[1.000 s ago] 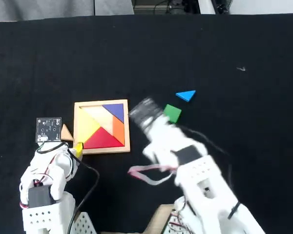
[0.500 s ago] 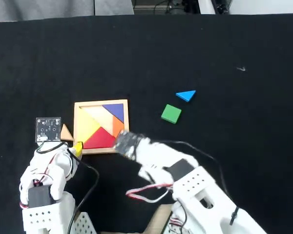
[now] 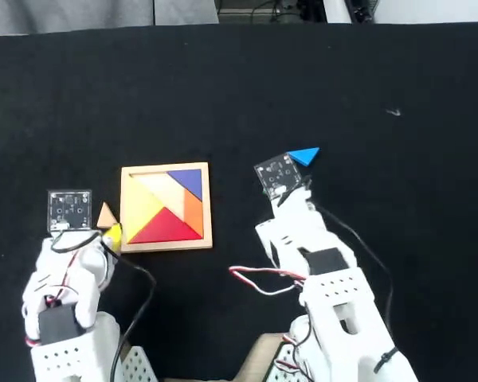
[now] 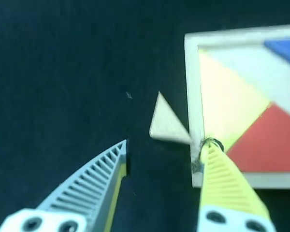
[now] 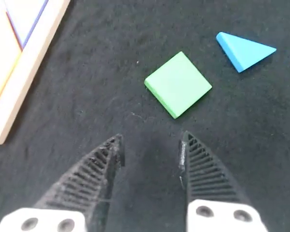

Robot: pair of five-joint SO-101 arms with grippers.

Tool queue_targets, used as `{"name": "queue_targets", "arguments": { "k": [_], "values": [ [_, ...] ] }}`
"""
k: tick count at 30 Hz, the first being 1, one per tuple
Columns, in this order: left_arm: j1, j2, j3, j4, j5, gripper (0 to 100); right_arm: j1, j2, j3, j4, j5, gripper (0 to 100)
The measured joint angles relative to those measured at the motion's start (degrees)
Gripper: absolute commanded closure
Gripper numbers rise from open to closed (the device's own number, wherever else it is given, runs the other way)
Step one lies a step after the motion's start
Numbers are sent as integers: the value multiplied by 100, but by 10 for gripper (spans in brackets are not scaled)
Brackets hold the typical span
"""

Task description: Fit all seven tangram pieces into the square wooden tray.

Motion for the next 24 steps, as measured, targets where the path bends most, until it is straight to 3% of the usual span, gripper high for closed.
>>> {"name": "queue_targets", "arguments": {
  "k": [11, 21, 24],
  "values": [
    [-202, 615, -1916, 369, -246, 757, 9, 0, 35, -9, -18, 805],
    [-202, 4026, -3411, 413, -255, 758, 9, 0, 35, -44, -18, 805],
    [-202, 5178, -4000, 747, -237, 755, 9, 0, 35, -44, -18, 805]
  ]
}}
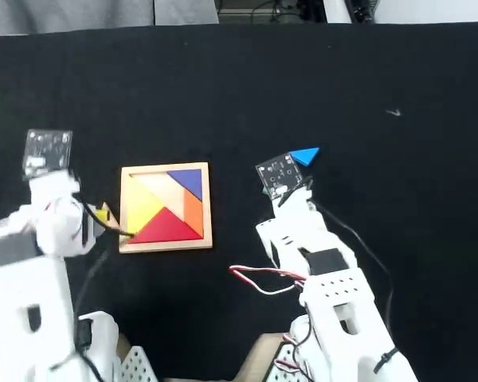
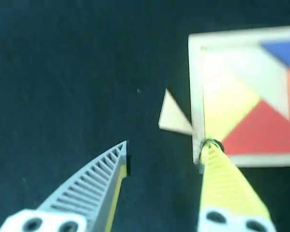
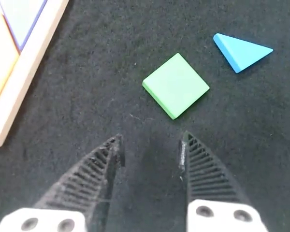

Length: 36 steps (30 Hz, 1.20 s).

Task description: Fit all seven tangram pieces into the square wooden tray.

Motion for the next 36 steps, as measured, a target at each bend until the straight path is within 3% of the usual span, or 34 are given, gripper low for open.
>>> {"name": "queue_targets", "arguments": {
  "k": [5, 11, 21, 33, 36],
  "values": [
    [-185, 1688, -1169, 677, 0, 750, 0, 0, 0, 0, 0, 805],
    [-554, 2910, -2119, 914, -281, 670, 0, 0, 0, 0, 0, 805],
    [-563, 4545, -2136, 44, -835, 698, 0, 0, 0, 0, 0, 805],
    [-545, 4870, -1908, -211, 1565, 696, 0, 0, 0, 0, 0, 805],
    [-237, 4870, -1767, -220, 2268, 696, 0, 0, 0, 0, 0, 805]
  ]
}}
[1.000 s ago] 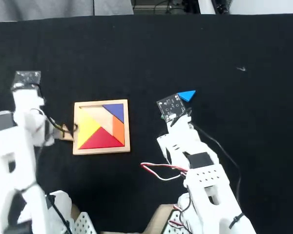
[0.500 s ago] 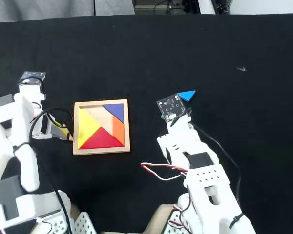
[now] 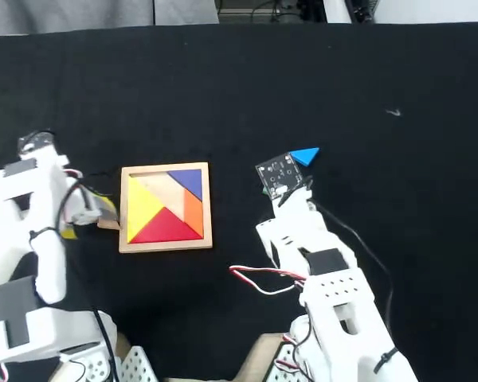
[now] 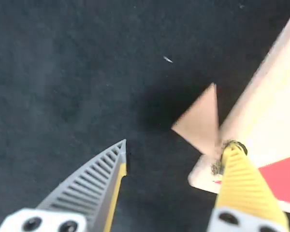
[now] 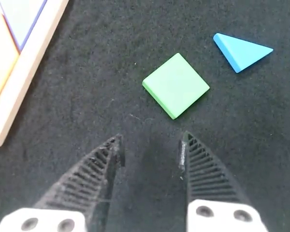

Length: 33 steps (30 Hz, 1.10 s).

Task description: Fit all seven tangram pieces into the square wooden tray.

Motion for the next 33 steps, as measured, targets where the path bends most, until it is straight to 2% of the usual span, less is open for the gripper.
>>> {"name": "queue_targets", "arguments": {
  "k": [5, 11, 17, 33],
  "values": [
    [580, 9, 176, -114, 905, 696, 0, 0, 0, 0, 0, 805],
    [615, 9, 202, -387, 1398, 700, 0, 0, 0, 0, 0, 805],
    [598, 9, 220, -536, 1626, 700, 0, 0, 0, 0, 0, 805],
    [220, 79, 677, -1116, 1670, 701, 0, 0, 0, 0, 0, 805]
  ]
}}
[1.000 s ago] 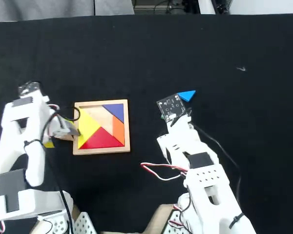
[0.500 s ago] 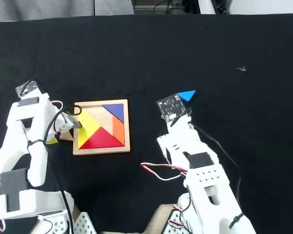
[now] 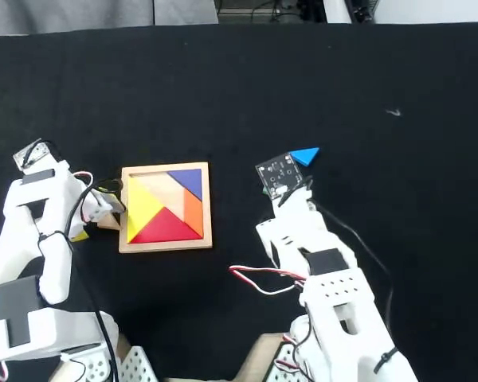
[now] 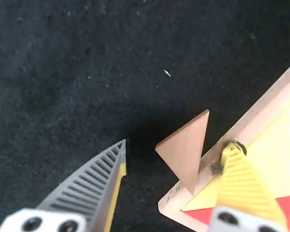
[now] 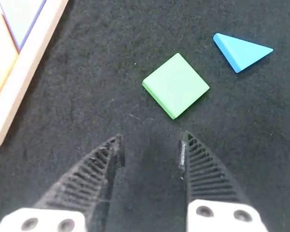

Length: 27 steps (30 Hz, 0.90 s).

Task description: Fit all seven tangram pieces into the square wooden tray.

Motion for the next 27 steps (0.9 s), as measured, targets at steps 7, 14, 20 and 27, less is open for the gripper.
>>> {"name": "queue_targets", "arguments": {
  "k": [7, 14, 20, 27],
  "values": [
    [0, 9, 0, -26, 0, 701, 0, 0, 0, 0, 0, 805],
    [0, 9, 0, -53, 9, 781, 0, 0, 0, 0, 0, 805],
    [0, 62, 9, -53, 26, 822, 0, 0, 0, 0, 0, 805],
    [9, 62, 9, -53, -18, 810, 0, 0, 0, 0, 0, 805]
  ]
}}
